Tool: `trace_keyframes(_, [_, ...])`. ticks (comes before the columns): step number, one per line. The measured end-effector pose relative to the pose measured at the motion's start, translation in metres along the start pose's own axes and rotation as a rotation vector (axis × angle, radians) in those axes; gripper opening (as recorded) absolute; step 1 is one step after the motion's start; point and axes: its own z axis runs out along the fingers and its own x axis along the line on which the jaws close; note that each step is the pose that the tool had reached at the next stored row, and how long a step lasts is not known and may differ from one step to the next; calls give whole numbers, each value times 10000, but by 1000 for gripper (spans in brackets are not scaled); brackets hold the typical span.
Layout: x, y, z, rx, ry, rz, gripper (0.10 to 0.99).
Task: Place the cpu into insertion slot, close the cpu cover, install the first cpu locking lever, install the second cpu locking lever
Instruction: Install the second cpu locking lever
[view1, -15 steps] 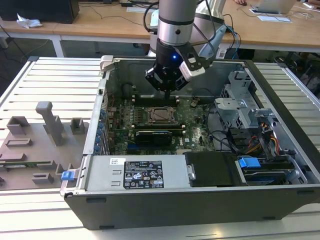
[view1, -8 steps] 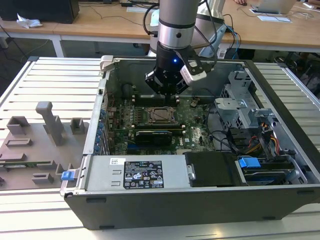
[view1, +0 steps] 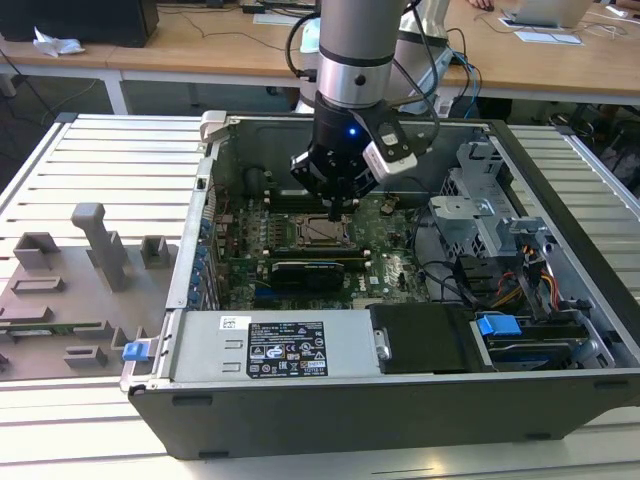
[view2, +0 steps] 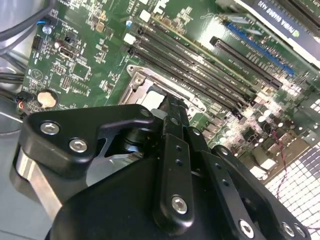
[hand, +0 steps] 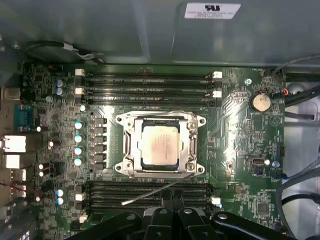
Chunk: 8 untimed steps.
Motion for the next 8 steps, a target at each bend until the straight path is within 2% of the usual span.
trace_keyframes(8, [1,-103,12,0,0,1,106])
